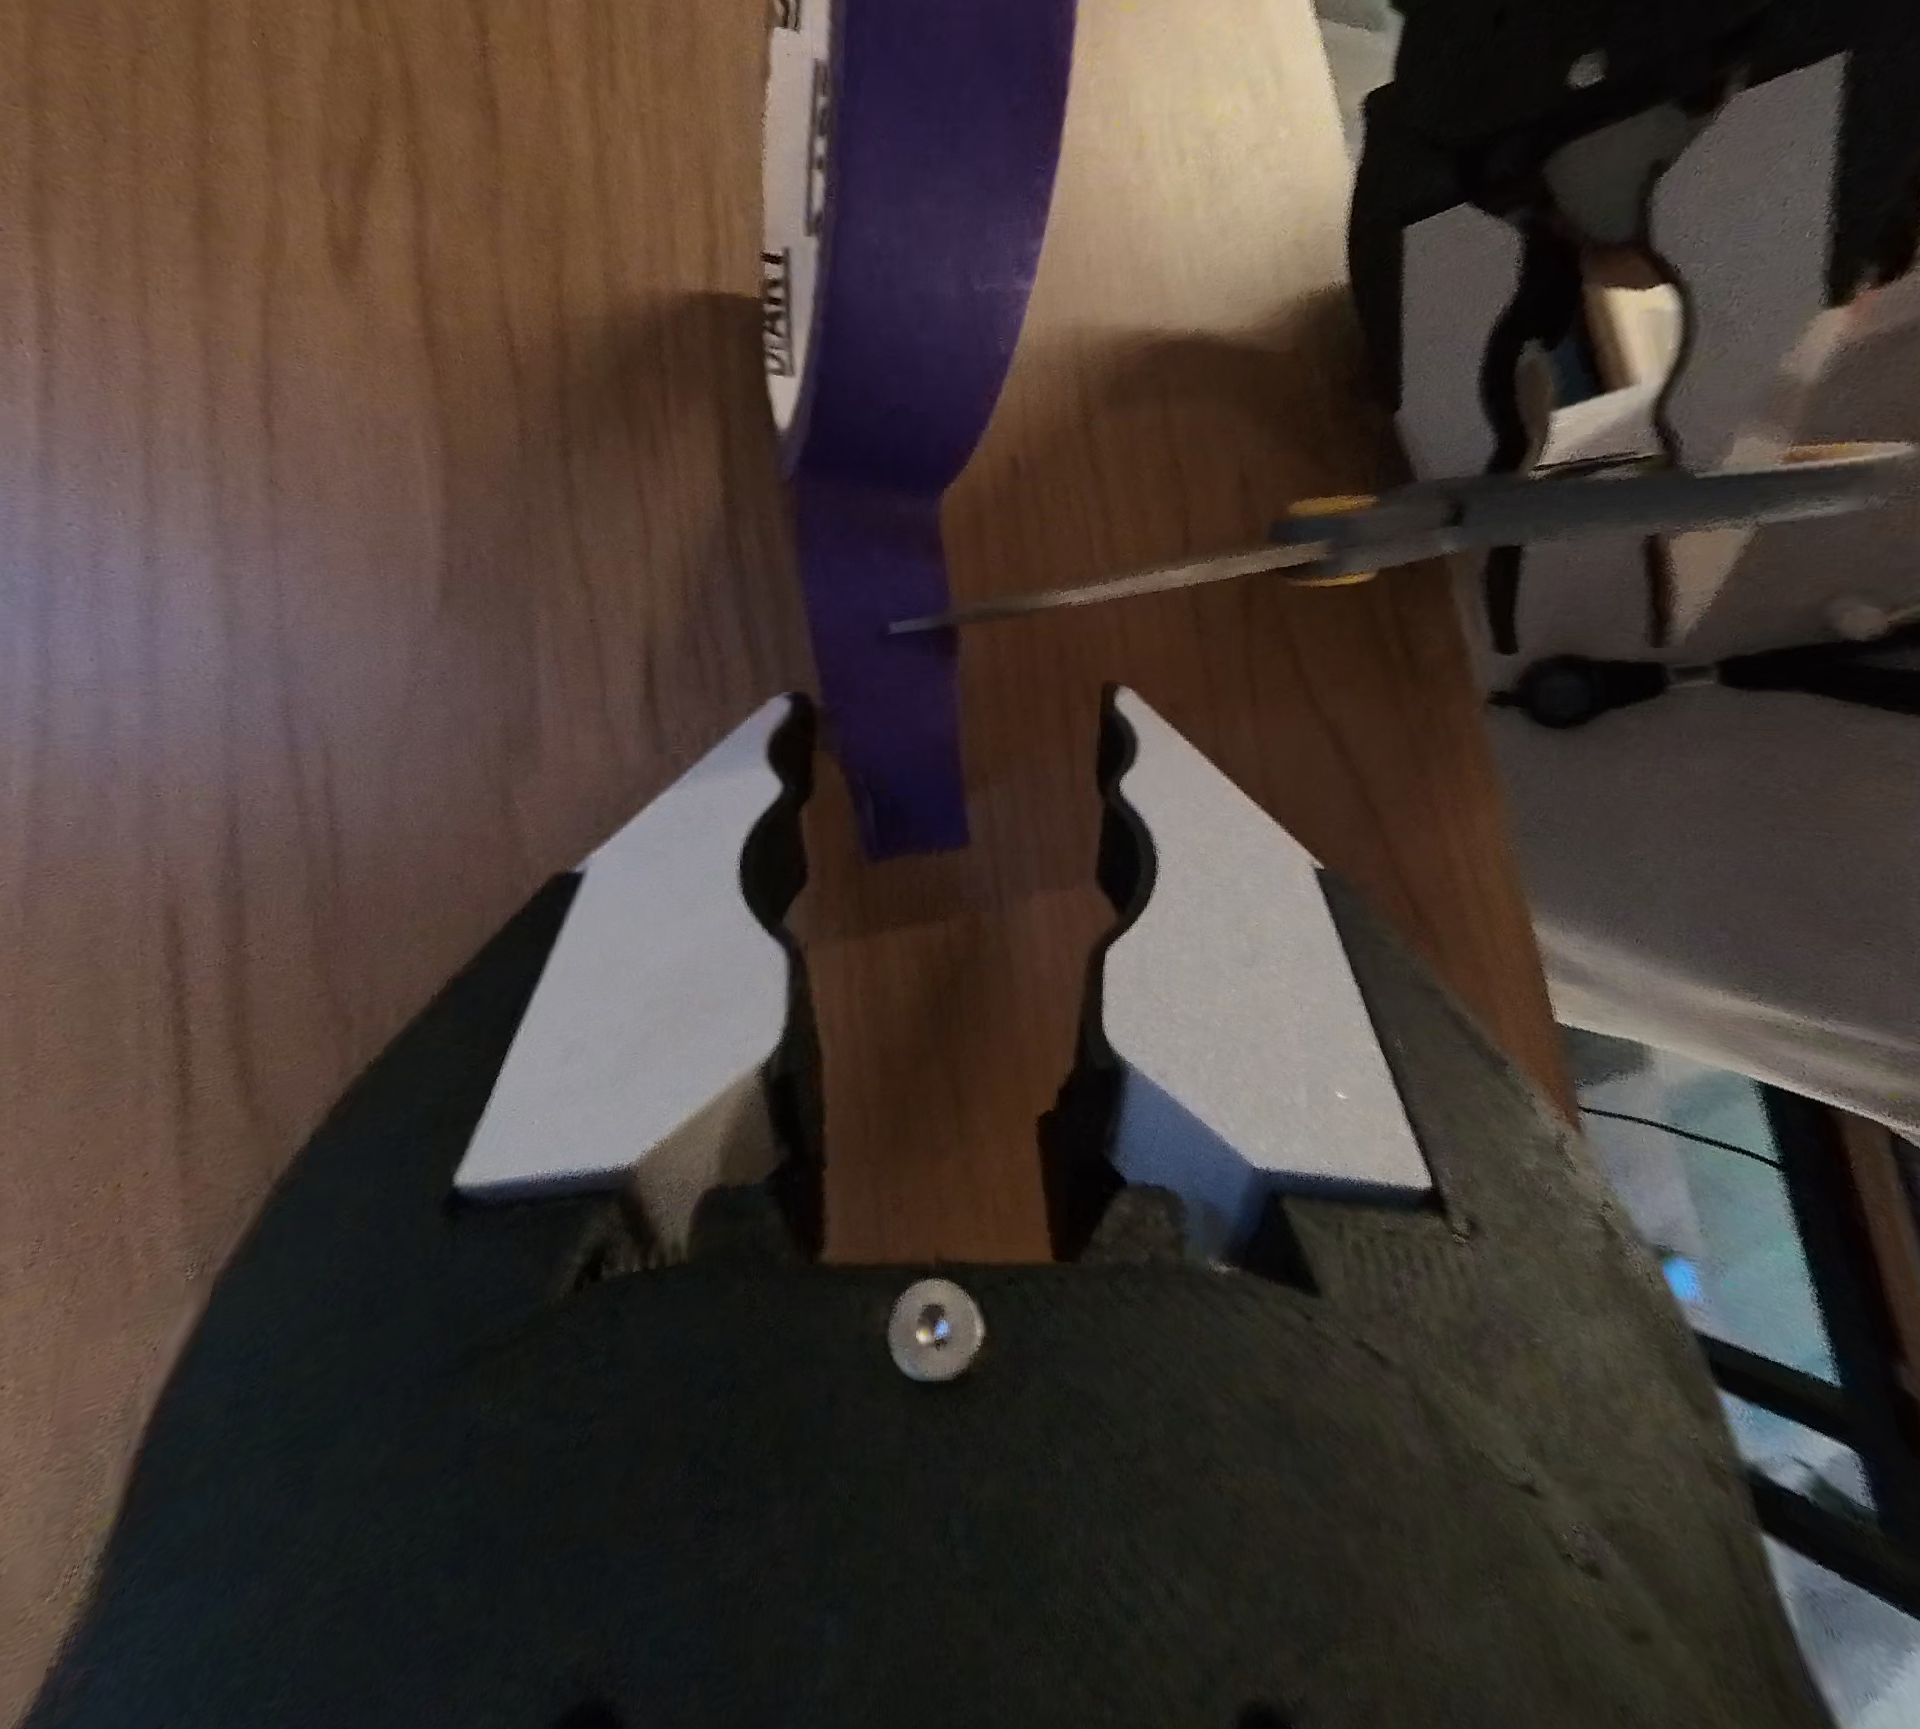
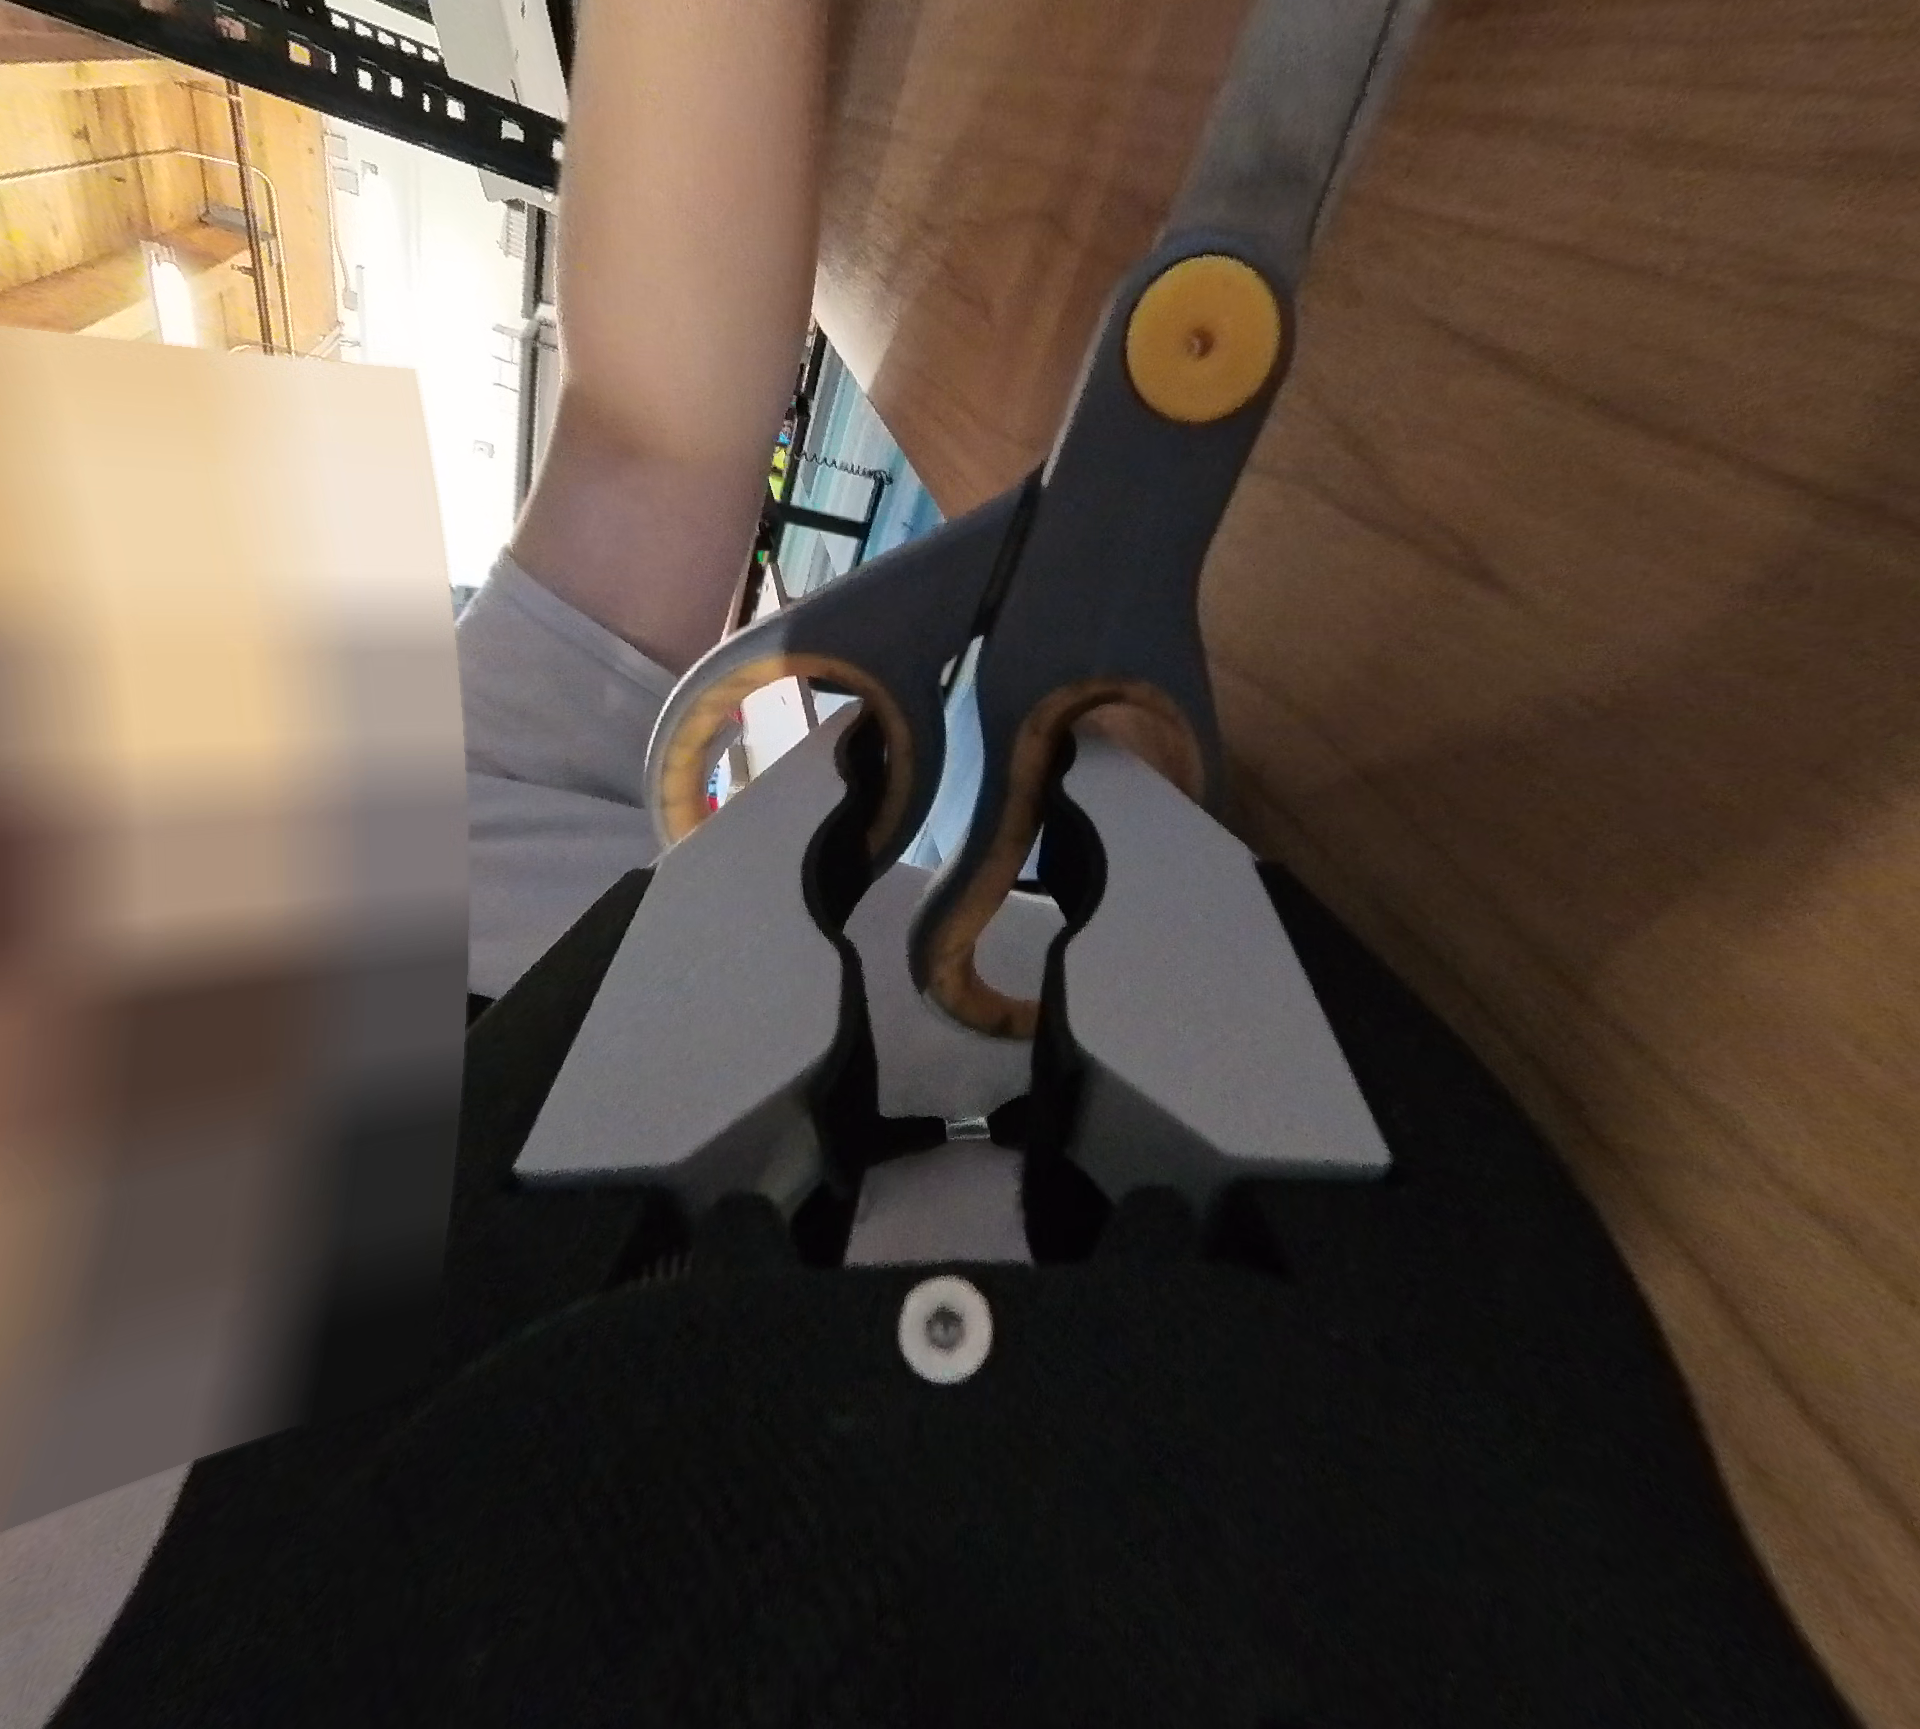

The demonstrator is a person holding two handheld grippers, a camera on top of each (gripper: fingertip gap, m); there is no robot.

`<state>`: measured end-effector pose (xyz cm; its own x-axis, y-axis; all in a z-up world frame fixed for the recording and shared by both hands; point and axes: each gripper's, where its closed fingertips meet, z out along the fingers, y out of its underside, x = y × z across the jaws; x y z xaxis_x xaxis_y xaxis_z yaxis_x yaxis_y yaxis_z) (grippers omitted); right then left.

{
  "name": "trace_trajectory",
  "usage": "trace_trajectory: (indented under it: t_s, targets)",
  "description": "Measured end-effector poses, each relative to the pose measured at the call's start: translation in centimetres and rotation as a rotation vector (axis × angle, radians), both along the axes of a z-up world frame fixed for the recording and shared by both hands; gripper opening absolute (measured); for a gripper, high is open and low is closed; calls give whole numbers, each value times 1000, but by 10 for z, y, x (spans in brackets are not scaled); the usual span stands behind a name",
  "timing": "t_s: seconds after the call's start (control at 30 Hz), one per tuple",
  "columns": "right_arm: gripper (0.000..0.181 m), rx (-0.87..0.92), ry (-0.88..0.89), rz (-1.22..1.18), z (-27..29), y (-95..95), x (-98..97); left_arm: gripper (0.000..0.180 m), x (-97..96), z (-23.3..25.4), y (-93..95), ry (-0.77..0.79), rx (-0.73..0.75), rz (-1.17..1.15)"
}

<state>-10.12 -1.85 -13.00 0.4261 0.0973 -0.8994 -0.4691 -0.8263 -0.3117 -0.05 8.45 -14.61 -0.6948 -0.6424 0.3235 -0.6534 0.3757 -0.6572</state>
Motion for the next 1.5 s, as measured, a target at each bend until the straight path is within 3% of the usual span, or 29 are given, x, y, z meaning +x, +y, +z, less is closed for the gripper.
trace_trajectory:
  t_s: [0.13, 0.3, 0.47, 0.9, 1.03, 1.23, 1.5]
  targets:
    - [25, -1, 5, 0, 0, -1, -1, 41, -1, 1, -5, 88, -97, -9]
    - [24, -3, 12, 6, 0, -1, -1, 16, 0, -2, 0, 36, -63, -12]
    - [22, -10, 24, 4, 0, -1, -1, 17, 0, -1, -1, 46, -98, -10]
    - [20, 19, 126, 35, 5, -13, -3, 0, -7, 3, -1, 41, -108, -68]
    - [20, 22, 128, 41, 5, -15, 0, 0, -5, 3, 0, 24, -40, -96]
    - [18, 9, 127, -7, 5, -13, 13, 0, -3, -9, 21, 19, 256, -138]
    - [19, -4, 111, 66, 3, -26, 15, 0, -7, -12, 21, 74, 334, -169]
